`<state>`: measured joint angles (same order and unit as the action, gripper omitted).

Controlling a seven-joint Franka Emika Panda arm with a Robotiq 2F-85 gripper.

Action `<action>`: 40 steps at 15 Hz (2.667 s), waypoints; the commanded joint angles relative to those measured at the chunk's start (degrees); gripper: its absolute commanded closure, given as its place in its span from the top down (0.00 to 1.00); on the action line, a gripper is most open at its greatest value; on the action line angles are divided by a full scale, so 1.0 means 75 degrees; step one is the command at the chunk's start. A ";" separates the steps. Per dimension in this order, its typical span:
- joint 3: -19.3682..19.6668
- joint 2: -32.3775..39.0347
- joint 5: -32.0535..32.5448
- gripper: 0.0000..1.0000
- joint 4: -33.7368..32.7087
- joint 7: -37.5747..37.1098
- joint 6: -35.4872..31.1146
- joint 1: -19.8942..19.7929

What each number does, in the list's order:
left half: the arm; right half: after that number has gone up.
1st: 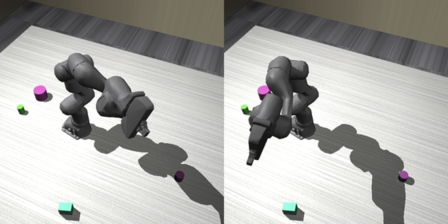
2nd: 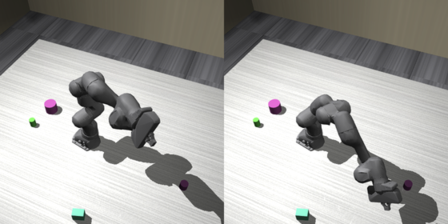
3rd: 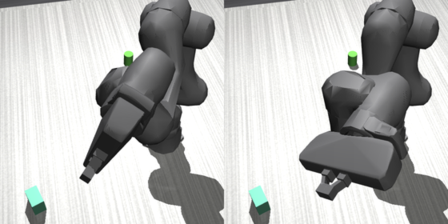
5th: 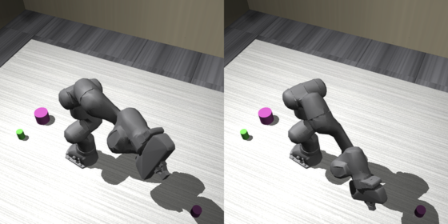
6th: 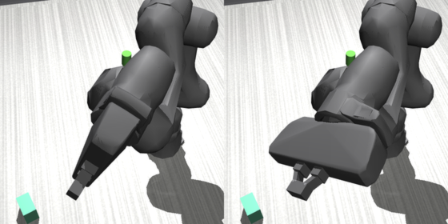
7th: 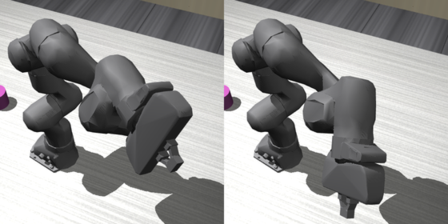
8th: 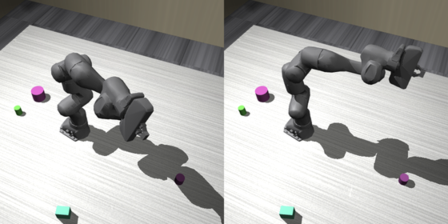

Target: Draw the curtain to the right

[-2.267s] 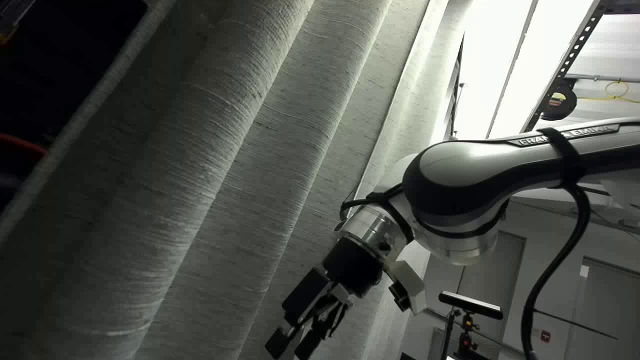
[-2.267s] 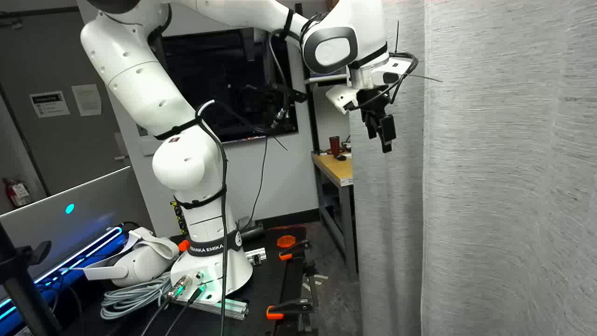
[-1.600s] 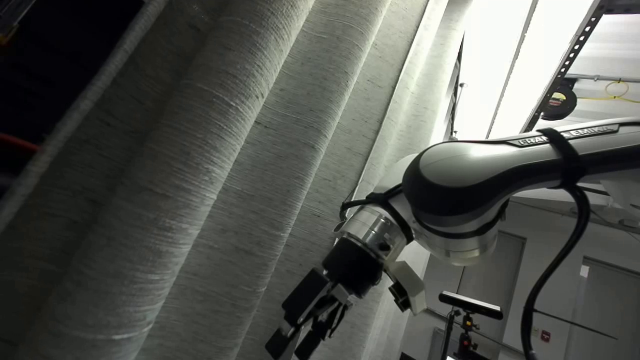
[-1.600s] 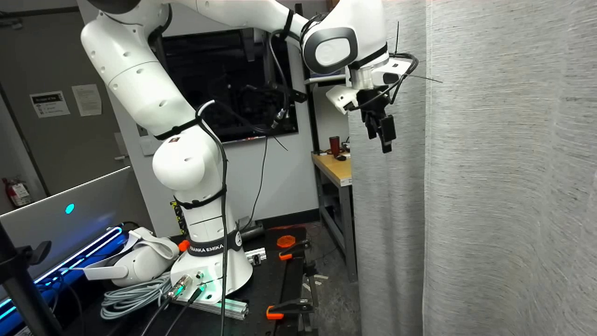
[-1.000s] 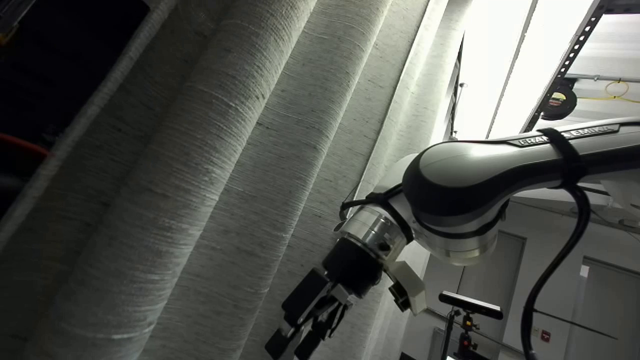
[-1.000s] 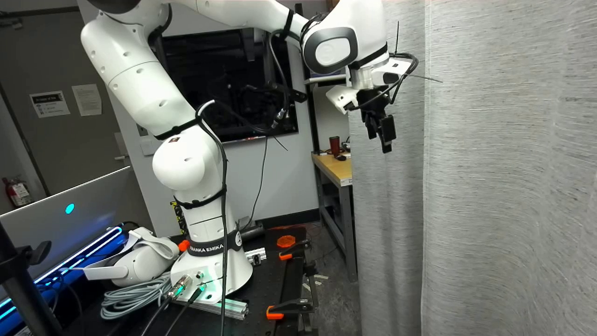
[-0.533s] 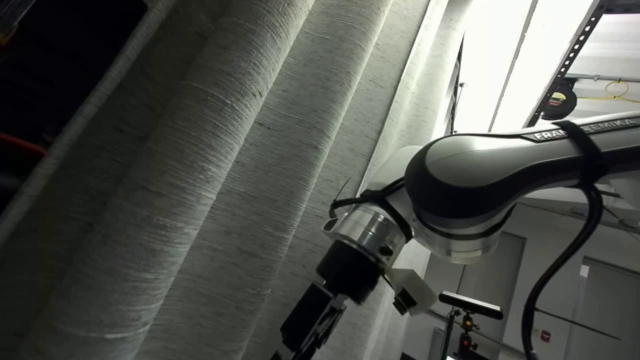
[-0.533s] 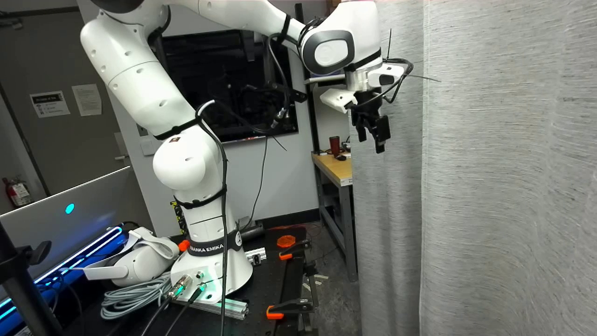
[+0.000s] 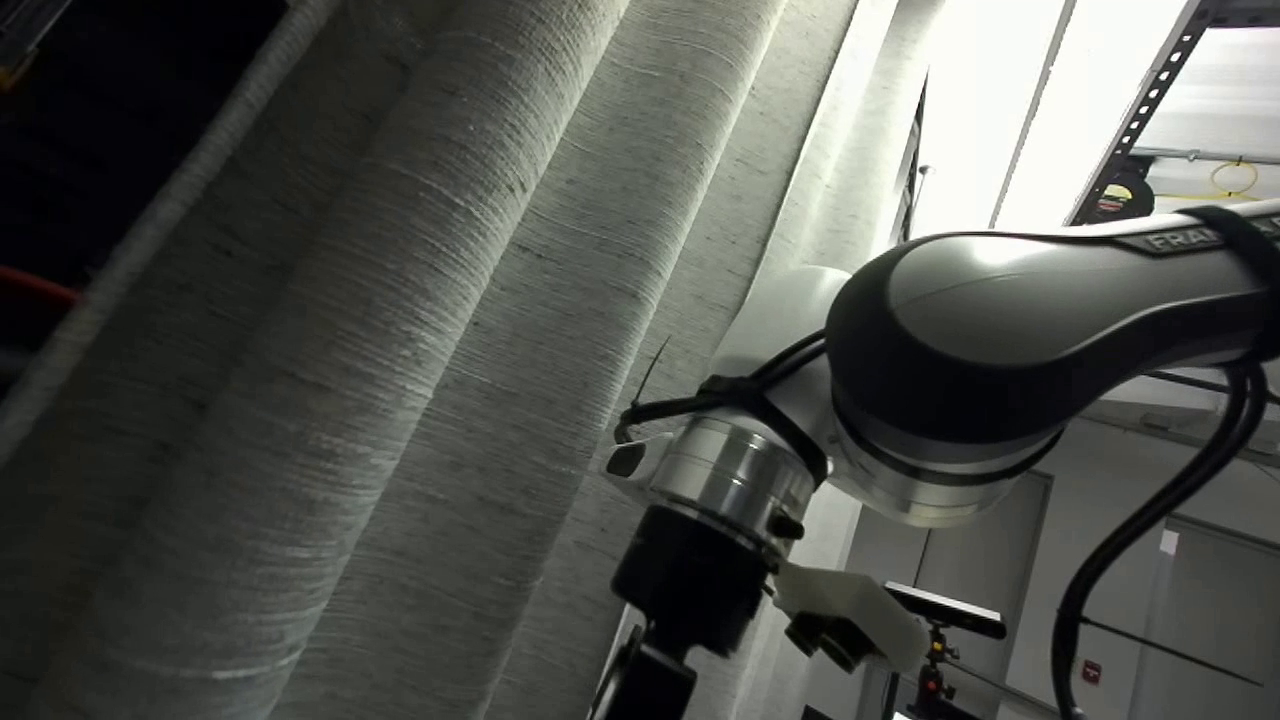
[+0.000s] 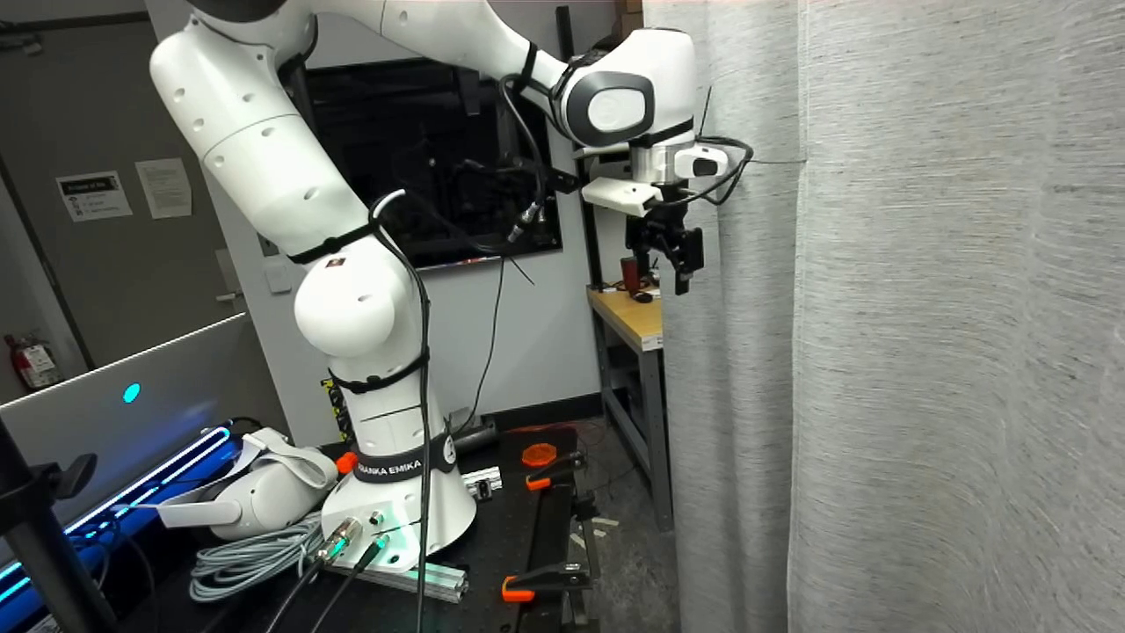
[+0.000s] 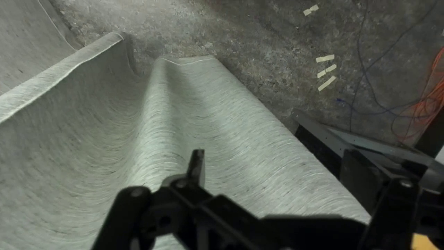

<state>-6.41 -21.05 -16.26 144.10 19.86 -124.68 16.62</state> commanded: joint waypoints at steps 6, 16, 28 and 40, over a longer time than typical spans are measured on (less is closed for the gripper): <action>-0.0146 -0.0298 0.0215 1.00 -0.0666 0.1164 0.1288 0.0456; 0.0015 -0.0711 -0.0709 1.00 -0.1237 0.1896 0.0949 0.0867; -0.0095 -0.0741 -0.0715 1.00 -0.1231 0.1905 0.0865 0.0795; 0.0032 -0.0808 -0.2100 1.00 -0.0678 0.1737 -0.0859 0.1122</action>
<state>-7.04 -26.37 -27.69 137.56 32.74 -128.25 23.23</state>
